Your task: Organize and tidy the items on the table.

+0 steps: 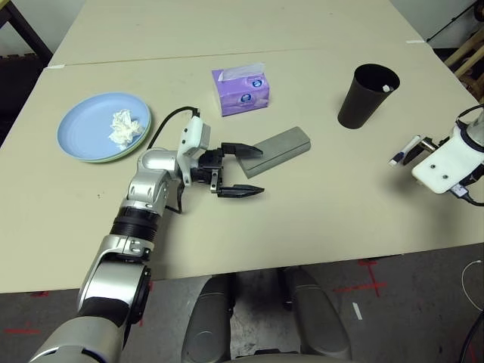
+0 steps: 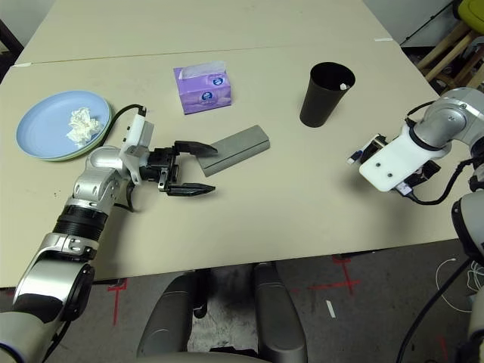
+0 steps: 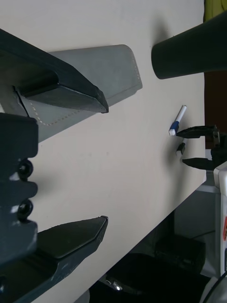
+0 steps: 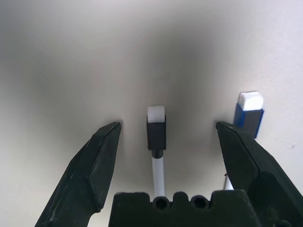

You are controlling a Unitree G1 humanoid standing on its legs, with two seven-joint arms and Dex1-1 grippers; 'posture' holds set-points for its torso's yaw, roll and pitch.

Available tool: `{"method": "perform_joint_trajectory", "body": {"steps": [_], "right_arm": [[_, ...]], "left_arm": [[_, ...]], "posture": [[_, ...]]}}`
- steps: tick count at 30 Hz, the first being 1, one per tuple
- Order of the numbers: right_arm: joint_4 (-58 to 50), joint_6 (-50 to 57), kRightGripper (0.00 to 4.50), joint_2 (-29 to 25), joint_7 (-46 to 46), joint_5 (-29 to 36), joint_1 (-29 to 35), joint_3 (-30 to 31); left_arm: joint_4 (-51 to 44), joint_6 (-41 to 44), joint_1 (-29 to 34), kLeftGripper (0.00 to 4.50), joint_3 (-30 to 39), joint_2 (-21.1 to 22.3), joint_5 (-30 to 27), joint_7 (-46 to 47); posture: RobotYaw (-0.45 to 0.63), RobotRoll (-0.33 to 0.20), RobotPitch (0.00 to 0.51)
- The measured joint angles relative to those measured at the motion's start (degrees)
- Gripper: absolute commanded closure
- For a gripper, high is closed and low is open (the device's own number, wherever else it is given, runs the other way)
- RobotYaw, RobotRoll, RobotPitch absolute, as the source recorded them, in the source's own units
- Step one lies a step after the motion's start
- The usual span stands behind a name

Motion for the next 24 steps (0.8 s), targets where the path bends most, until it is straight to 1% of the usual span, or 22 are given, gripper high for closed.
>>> {"method": "perform_joint_trajectory", "body": {"steps": [1, 4, 10, 13, 14, 19, 21, 24], "right_arm": [[0.00, 0.02, 0.00, -0.03, -0.17, -0.29, 0.00, 0.02], [0.00, 0.14, 0.57, -0.04, -0.94, -1.07, 0.00, 0.11], [0.00, 0.19, 2.80, -0.04, -2.12, -2.88, -0.01, 0.86], [0.01, 0.18, 4.03, -0.04, -2.07, -2.92, -0.02, 0.93], [0.01, 0.18, 4.10, -0.04, -2.03, -2.92, -0.06, 0.93], [0.08, 0.19, 4.10, -0.03, -0.87, -2.67, -0.07, 0.88], [0.42, 0.21, 4.10, 0.17, 1.80, -0.72, -0.14, -0.21], [1.11, 1.06, 4.10, 0.86, 8.04, 4.30, -0.74, -2.95]], "left_arm": [[0.01, -0.14, -0.01, 0.07, 0.00, 0.00, 0.05, 0.00], [0.06, -0.57, -0.08, 0.00, 0.00, 0.00, 0.24, 0.00], [0.19, -0.68, -0.43, 0.00, -0.01, 0.01, 0.31, 0.01], [0.18, -0.69, -0.74, 0.00, -0.01, 0.01, 0.31, 0.02], [0.18, -0.69, -0.76, 0.00, -0.01, 0.00, 0.31, 0.02], [0.38, -0.76, -0.81, 0.00, -0.01, 0.01, 0.35, 0.02], [0.62, -0.91, -0.87, 0.00, -0.01, 0.04, 0.37, 0.02], [2.00, -1.20, -1.21, 0.00, -0.01, 0.06, 0.42, 0.01]], "posture": [[0.06, 0.000, 0.266], [0.06, 0.000, 0.265], [0.06, 0.000, 0.262], [0.06, 0.000, 0.258], [0.06, 0.000, 0.257], [0.05, 0.000, 0.244], [0.05, 0.000, 0.241], [0.04, 0.000, 0.231]]}}
